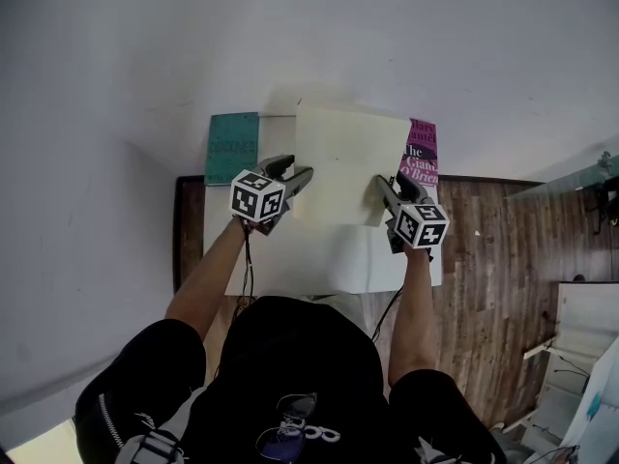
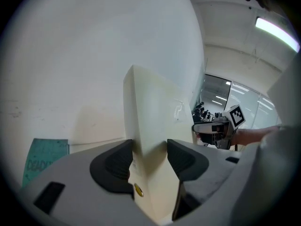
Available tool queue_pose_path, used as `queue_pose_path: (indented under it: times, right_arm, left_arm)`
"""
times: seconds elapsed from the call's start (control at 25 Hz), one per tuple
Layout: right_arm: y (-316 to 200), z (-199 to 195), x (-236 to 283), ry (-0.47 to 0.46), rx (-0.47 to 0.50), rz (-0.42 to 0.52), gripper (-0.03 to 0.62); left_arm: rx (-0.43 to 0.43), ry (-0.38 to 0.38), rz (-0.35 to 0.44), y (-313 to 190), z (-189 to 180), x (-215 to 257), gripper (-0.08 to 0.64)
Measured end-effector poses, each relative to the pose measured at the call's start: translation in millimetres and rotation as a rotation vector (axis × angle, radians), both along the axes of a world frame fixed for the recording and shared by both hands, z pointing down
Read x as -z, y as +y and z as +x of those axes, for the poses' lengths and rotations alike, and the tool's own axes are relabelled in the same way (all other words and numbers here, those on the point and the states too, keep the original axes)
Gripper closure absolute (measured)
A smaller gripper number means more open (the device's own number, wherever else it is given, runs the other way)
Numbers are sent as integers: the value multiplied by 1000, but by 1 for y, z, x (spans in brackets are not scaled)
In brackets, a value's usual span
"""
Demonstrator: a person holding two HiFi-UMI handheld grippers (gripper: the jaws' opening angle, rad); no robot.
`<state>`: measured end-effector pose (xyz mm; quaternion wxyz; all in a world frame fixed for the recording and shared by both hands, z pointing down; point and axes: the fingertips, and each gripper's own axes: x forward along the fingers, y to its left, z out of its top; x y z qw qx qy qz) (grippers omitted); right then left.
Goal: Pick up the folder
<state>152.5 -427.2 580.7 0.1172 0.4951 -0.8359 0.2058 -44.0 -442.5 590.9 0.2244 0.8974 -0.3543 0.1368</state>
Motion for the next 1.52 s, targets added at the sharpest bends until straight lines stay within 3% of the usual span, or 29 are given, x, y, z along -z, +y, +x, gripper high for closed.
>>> queue_pose_path:
  times: [0.2, 0.44, 1.52]
  right_arm:
    - [-12, -2, 41, 12, 3, 95, 373]
    - [-19, -4, 66, 15, 5, 148, 374]
    - [-9, -3, 76, 21, 1, 175, 377]
  left_arm:
    - [30, 15, 110, -11, -3, 37, 315]
    - [41, 23, 183, -18, -6, 65, 316]
    - [23, 34, 216, -13, -4, 77, 316]
